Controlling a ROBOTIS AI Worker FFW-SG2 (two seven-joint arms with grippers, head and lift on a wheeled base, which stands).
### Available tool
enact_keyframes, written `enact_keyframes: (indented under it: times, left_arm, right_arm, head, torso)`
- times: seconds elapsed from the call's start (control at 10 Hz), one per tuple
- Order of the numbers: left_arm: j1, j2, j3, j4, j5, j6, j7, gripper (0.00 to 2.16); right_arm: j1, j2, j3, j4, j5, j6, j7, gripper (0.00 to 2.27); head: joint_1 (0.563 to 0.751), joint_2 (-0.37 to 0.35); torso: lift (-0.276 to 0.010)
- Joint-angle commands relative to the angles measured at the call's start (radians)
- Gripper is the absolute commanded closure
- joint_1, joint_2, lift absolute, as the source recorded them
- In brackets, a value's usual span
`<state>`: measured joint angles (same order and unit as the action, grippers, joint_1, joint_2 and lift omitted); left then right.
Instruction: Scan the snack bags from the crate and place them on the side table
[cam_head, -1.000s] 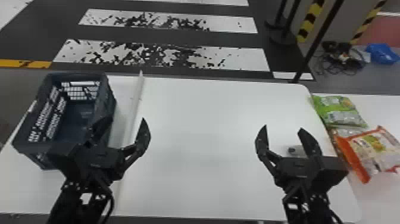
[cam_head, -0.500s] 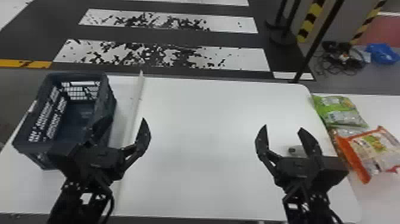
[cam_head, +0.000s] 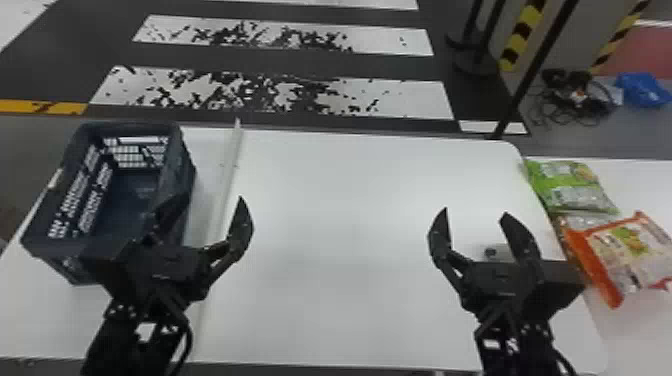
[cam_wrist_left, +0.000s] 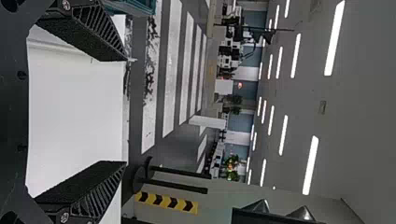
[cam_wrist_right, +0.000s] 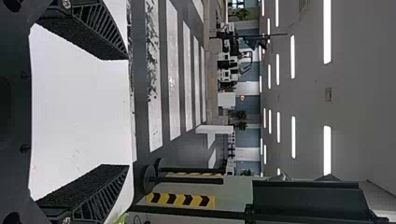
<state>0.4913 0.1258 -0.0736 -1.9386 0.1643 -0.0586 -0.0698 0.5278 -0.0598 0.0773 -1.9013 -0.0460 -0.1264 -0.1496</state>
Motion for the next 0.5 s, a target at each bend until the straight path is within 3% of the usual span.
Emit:
enact_keyframes:
  times: [0.0, 0.4]
  left_arm:
    - [-0.002, -0.002, 0.0, 0.003, 0.0, 0.0, 0.001, 0.08]
    - [-0.01, -0.006, -0.002, 0.009, 0.0, 0.0, 0.001, 0.08]
  right_arm:
    - [-0.002, -0.002, 0.001, 0.001, 0.0, 0.0, 0.001, 0.05]
    - [-0.008, -0.003, 0.001, 0.007, 0.0, 0.003, 0.002, 0.05]
  head:
    - [0.695, -0.047]
    - [0.695, -0.047]
  torso:
    - [-0.05]
    - [-0.05]
